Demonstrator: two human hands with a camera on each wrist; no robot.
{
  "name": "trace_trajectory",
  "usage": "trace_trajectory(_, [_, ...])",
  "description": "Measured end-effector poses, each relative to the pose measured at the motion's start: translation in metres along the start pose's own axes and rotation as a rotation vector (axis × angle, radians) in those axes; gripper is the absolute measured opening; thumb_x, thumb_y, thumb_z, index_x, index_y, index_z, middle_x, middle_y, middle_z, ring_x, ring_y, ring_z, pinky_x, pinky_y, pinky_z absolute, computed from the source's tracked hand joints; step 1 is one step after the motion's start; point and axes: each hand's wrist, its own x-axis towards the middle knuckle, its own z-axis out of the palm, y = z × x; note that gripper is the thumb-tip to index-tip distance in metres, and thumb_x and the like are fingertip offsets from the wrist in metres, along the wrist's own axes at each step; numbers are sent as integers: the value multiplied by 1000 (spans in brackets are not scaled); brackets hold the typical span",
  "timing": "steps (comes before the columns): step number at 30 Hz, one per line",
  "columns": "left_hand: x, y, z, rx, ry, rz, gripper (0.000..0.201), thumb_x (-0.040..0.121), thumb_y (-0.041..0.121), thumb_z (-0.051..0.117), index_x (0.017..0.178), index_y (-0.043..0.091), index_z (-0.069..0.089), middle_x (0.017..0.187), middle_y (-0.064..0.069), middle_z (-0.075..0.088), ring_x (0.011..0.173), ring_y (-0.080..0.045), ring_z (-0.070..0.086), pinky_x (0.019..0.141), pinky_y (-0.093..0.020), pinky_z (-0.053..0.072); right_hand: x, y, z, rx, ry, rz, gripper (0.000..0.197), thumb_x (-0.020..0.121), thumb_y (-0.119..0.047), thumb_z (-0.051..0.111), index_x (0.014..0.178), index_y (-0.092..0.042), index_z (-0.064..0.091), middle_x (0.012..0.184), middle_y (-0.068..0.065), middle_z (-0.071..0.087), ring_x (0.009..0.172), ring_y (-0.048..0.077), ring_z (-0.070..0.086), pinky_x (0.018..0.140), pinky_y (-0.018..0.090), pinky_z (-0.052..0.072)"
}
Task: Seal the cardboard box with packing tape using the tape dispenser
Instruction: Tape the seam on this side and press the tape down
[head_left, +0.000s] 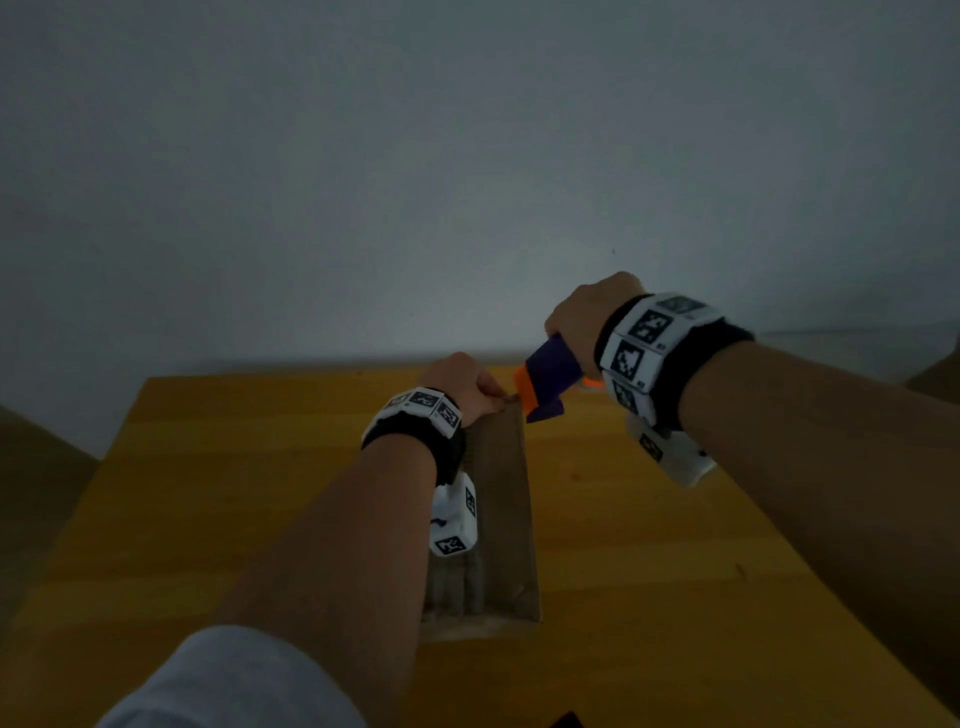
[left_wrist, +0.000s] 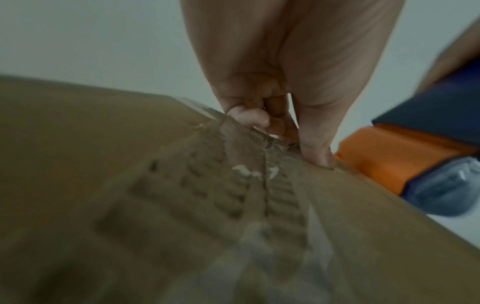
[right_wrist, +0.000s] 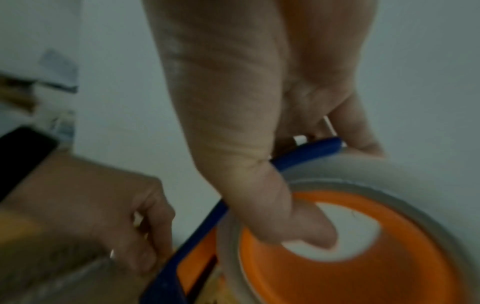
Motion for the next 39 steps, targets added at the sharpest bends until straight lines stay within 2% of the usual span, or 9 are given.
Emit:
trace_trajectory(3, [0, 0, -1, 3, -17, 2, 25, 87, 26, 64, 109, 17, 72, 116, -5, 70, 106, -22, 64, 89, -28, 48, 2, -26, 15, -104, -51, -4, 27, 91, -22, 52, 115, -15, 62, 115, 6, 62, 103, 24, 53, 85, 39, 49])
trace_trajectory(8, [1, 0, -3, 107, -53, 24, 29, 94, 28, 53, 120, 24, 65, 131, -5, 59, 115, -25, 57, 92, -32, 46, -3, -26, 67, 115, -133, 89, 39, 86, -40, 62, 119, -19, 54, 114, 4, 63, 115, 26, 50, 84, 35, 51])
trace_trajectory(11, [2, -2, -11, 151, -46, 7, 33, 98, 25, 47, 128, 20, 60, 137, -7, 55, 119, -27, 55, 95, -32, 45, -5, -15, 85, 281, -136, 166, 43, 79, -51, 64, 107, -20, 57, 101, 2, 67, 87, 21, 61, 74, 33, 53])
trace_trajectory(15, [3, -16, -17, 114, 70, -60, 30, 95, 29, 52, 119, 17, 66, 130, -7, 61, 111, -28, 60, 84, -30, 46, 7, -4, 119, 680, -118, 296, 35, 78, -51, 64, 72, -21, 48, 61, -1, 49, 52, 17, 46, 52, 29, 40])
trace_trajectory(20, [5, -31, -20, 90, 10, -56, 41, 96, 27, 50, 137, 26, 49, 150, -3, 40, 134, -25, 43, 109, -36, 34, 8, -12, 158, 986, -219, 333, 44, 86, -48, 59, 62, -15, 44, 52, 2, 35, 45, 18, 32, 49, 29, 27])
trace_trajectory(28, [2, -42, -24, 24, 111, -139, 25, 92, 22, 55, 111, 19, 70, 130, -6, 62, 108, -29, 61, 90, -32, 49, 22, -39, 191, 1179, -311, 421, 50, 90, -46, 57, 54, -14, 42, 47, 2, 30, 40, 16, 24, 46, 24, 22])
trace_trajectory(33, [-1, -37, -23, -24, 25, -130, 38, 95, 6, 41, 121, 20, 66, 138, -9, 55, 116, -35, 56, 94, -39, 48, 24, -44, 189, 1072, -366, 527, 38, 96, -39, 50, 72, -8, 51, 54, 5, 40, 44, 16, 32, 43, 24, 26])
trace_trajectory(36, [-6, -38, -28, -41, 37, -147, 43, 94, 2, 39, 114, 23, 70, 133, -8, 59, 113, -35, 57, 95, -37, 49, 19, -45, 192, 1072, -386, 592, 50, 95, -44, 48, 121, -1, 46, 92, 16, 60, 59, 21, 47, 48, 28, 34])
trace_trajectory(39, [-8, -50, -36, 13, 98, -264, 37, 88, 1, 45, 107, 15, 74, 122, -8, 67, 102, -31, 63, 89, -32, 54, 11, -41, 184, 1049, -314, 626, 52, 96, -42, 46, 131, -4, 41, 119, 21, 53, 85, 32, 58, 64, 37, 47])
